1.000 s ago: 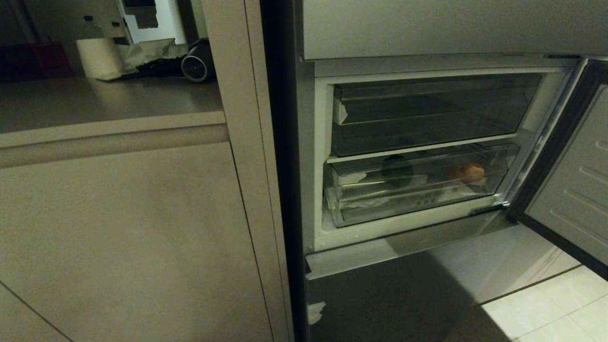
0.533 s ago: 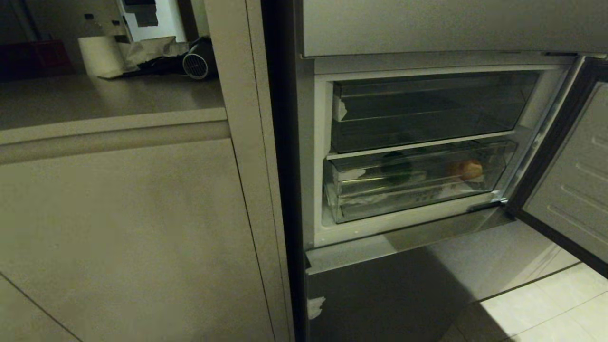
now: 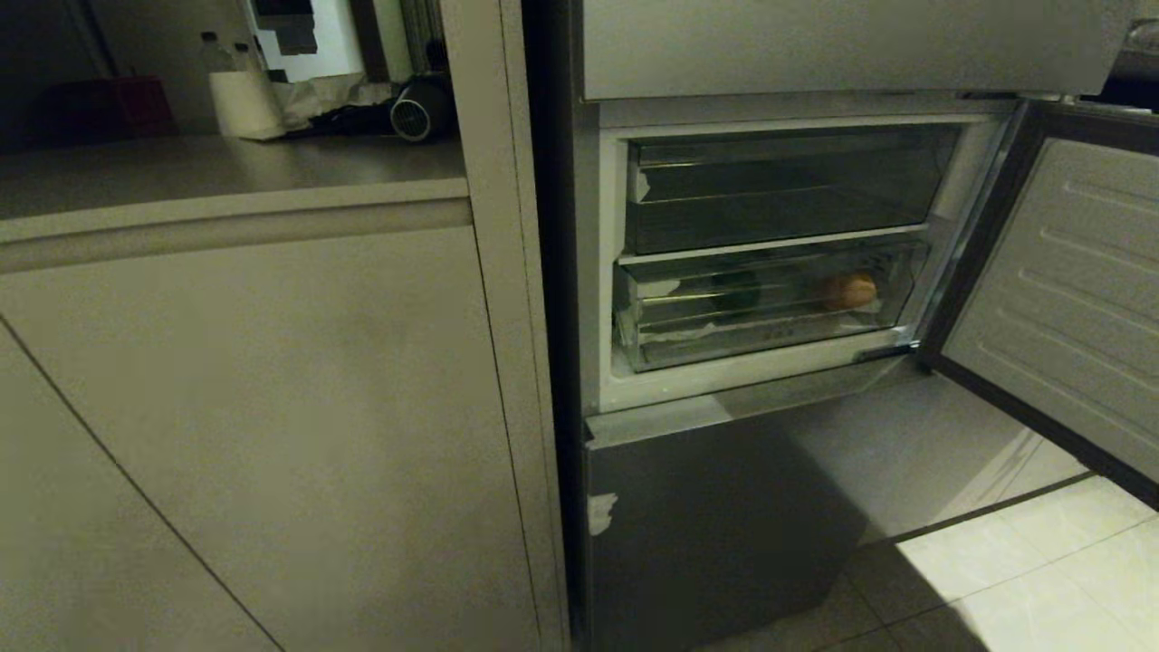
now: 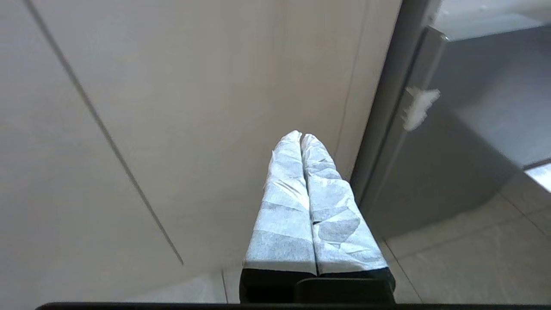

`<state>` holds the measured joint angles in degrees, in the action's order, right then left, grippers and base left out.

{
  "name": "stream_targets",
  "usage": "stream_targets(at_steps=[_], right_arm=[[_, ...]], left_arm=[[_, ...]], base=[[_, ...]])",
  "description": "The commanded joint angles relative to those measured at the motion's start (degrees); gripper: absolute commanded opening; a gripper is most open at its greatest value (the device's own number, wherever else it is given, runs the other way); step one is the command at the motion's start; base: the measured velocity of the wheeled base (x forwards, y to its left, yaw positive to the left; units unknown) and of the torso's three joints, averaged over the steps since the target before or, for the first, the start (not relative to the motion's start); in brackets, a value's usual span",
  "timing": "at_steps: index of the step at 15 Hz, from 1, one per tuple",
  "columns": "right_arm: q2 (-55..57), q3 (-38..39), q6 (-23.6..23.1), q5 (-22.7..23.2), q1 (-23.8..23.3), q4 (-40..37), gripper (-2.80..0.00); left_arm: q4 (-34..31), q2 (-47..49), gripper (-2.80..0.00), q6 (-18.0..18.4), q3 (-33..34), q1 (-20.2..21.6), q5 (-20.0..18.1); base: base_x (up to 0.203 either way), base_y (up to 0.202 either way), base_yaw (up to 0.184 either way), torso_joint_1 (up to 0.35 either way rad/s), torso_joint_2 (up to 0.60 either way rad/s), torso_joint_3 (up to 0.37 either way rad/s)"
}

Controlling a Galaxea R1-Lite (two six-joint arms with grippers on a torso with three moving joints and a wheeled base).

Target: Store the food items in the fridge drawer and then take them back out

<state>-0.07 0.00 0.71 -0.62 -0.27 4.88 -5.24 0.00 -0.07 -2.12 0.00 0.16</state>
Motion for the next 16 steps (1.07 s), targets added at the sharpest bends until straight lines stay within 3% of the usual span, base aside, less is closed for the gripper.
stream_targets(at_steps=[1,9,14,16], right_arm=[[0.04,1.76,0.00,0.01,0.00,0.04,-2.80],[-0.01,1.76,-0.09,0.10,0.00,0.13,-2.80],[0.30,0.45,-0.86,-0.40,0.00,-1.45,-2.80],[4.21,-6.56,0.26,-2.09,-0.05,-4.20,-2.80]], left_arm=[[-0.03,0.00,-2.80,-0.01,0.01,0.00,0.02],[-0.03,0.00,-2.80,-0.01,0.01,0.00,0.02],[-0.03,0.00,-2.80,-0.01,0.01,0.00,0.02],[-0.03,0.00,-2.80,-0.01,0.01,0.00,0.02]], base=[[-0.195,0.000,0.002,0.002,0.00,0.000],[-0.189,0.000,0.001,0.001,0.00,0.003],[-0.012,0.000,0.000,-0.001,0.00,0.002],[0.000,0.000,0.000,0.000,0.00,0.000]])
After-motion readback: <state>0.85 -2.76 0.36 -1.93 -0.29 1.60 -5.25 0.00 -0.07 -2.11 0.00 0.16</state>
